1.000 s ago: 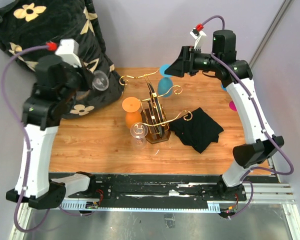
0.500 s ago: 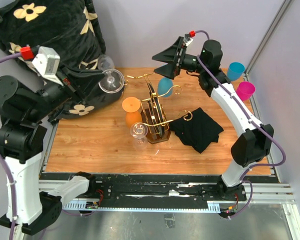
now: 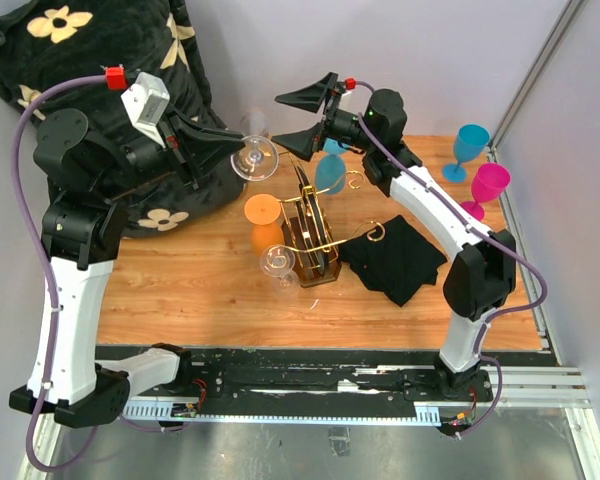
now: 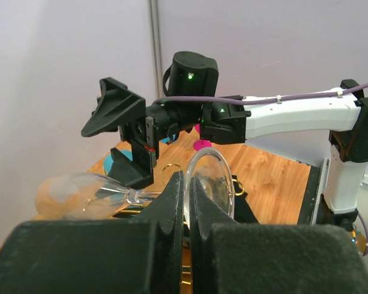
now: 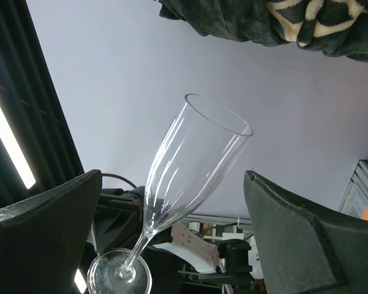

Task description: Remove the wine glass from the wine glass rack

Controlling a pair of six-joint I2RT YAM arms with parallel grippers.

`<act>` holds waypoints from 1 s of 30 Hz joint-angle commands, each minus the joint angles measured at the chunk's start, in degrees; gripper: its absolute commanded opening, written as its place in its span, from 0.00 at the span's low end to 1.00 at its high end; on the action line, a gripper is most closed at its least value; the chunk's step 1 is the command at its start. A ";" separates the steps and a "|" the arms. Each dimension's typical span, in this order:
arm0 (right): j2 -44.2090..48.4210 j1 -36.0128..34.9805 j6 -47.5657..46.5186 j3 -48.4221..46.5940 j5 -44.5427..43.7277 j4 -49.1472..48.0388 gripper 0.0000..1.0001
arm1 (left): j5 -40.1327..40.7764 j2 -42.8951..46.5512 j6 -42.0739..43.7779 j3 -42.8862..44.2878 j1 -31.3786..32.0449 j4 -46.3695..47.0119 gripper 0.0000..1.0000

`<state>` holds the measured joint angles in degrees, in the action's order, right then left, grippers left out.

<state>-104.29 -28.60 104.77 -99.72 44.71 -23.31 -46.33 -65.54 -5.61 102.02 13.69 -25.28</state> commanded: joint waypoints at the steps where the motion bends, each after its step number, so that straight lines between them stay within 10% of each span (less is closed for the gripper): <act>1: -0.81 -0.56 5.92 -1.06 -3.04 -4.49 0.99 | -3.06 -0.71 2.04 1.99 0.28 5.76 0.01; 30: -5.30 -1.55 17.56 -0.42 -7.19 -19.78 0.50 | -9.31 -1.01 0.83 -4.85 0.24 15.94 0.00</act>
<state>-108.51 -29.39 119.66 -98.78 39.00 -37.95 -55.96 -67.68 -6.02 97.56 13.69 -10.79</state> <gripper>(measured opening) 0.588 0.028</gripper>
